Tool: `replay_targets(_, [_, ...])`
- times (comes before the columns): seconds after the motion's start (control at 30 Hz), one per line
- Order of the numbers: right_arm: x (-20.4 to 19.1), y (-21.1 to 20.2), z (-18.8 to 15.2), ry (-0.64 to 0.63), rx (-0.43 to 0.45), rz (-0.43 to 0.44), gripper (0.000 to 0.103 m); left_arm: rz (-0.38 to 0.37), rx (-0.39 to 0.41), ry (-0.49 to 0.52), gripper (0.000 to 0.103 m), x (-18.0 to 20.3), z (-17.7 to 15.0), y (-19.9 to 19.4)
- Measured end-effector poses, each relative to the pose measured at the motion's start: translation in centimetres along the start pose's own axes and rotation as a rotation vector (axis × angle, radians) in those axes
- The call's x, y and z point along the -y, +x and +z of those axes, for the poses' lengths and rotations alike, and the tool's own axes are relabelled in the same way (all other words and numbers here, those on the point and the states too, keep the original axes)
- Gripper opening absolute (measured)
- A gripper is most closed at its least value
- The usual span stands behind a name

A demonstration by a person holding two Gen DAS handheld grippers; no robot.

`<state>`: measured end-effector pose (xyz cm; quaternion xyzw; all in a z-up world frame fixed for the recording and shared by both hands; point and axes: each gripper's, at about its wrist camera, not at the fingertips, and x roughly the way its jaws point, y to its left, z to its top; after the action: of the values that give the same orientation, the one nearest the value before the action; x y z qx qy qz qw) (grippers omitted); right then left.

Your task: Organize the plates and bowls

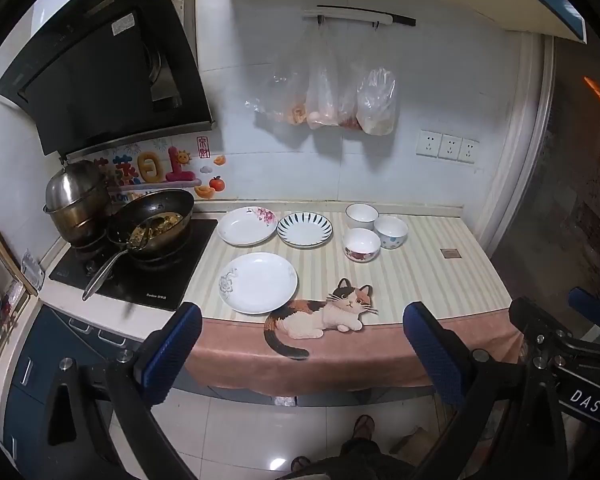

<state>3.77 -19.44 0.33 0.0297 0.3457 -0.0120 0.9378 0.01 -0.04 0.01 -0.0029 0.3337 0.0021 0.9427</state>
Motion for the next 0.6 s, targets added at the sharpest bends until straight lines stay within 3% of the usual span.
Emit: replay_targets(0.6, [0.01,0.13,0.07,-0.001,0.004,-0.002,0.103,-0.007,-0.005,-0.009,0.103,-0.06,0.01,0.02])
